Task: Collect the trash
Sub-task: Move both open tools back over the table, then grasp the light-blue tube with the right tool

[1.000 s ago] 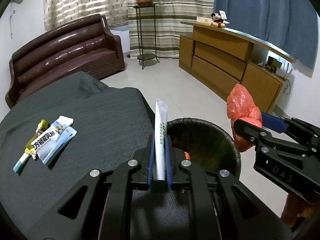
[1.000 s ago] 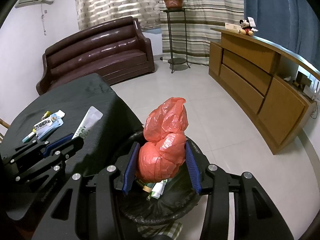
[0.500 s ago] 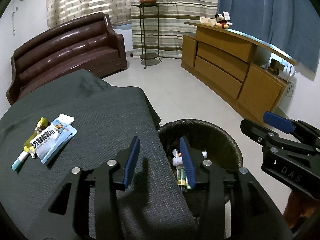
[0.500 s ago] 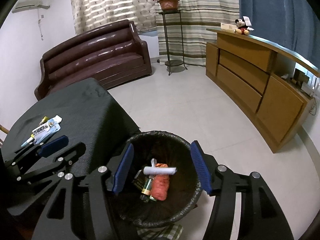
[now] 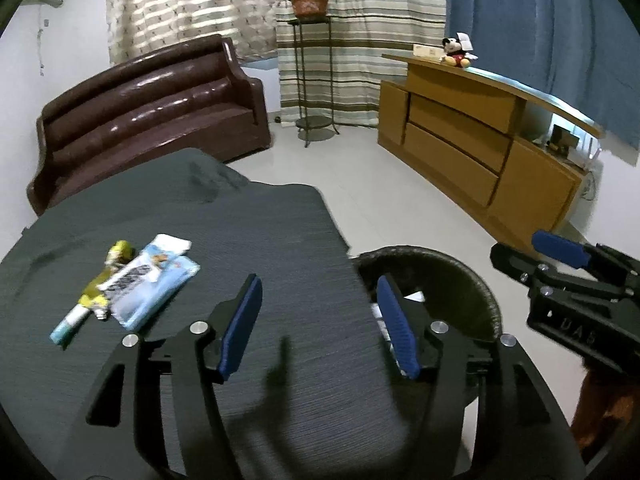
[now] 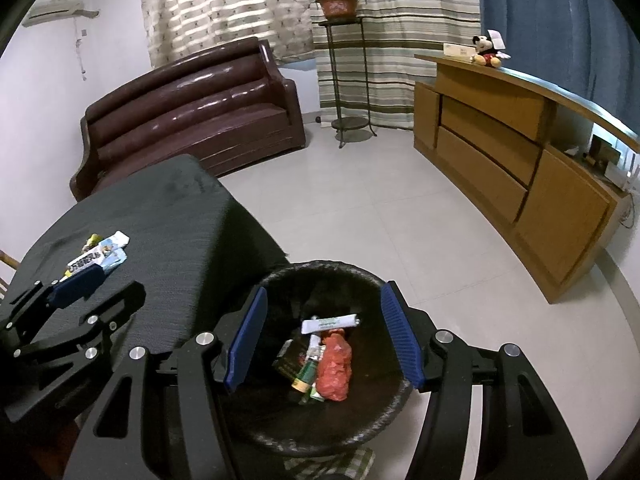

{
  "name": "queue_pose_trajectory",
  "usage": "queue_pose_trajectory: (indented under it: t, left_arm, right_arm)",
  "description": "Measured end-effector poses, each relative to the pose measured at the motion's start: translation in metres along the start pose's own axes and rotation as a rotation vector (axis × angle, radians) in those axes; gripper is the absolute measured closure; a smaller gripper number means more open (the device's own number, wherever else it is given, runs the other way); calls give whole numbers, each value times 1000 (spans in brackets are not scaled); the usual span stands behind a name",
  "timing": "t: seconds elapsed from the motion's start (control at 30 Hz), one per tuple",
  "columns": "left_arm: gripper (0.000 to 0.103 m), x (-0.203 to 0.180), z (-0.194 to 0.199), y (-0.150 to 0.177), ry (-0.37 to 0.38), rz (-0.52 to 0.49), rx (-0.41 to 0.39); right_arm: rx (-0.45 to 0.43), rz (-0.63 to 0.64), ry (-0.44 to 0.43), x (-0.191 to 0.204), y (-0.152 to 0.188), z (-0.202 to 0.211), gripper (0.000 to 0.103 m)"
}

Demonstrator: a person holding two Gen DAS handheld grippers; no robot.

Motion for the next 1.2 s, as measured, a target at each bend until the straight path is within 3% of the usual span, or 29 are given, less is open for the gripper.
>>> queue_pose_trajectory:
  t: [0.33,0.77,1.2]
  left_arm:
    - [43,77,20,8,-107,72,3]
    - [37,183,52,25,-264,179,-7]
    - [37,252,66,38,-329,258,0]
  right_arm:
    - [10,56,-73,55,-7,-7,45]
    - [33,176,-211,165,-12,-15,43]
    - [100,273,-273,244,-1,-28,43]
Point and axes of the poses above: each gripper's, at about its wrist camera, not at the fingertips, and z roughly against the way its jaws point, x to its left, y to its underside, the point moved 9 cm from there along -z, roughly the way its jaws point, and after that the axes turned 6 degrees about z, right-handed, at the moved point
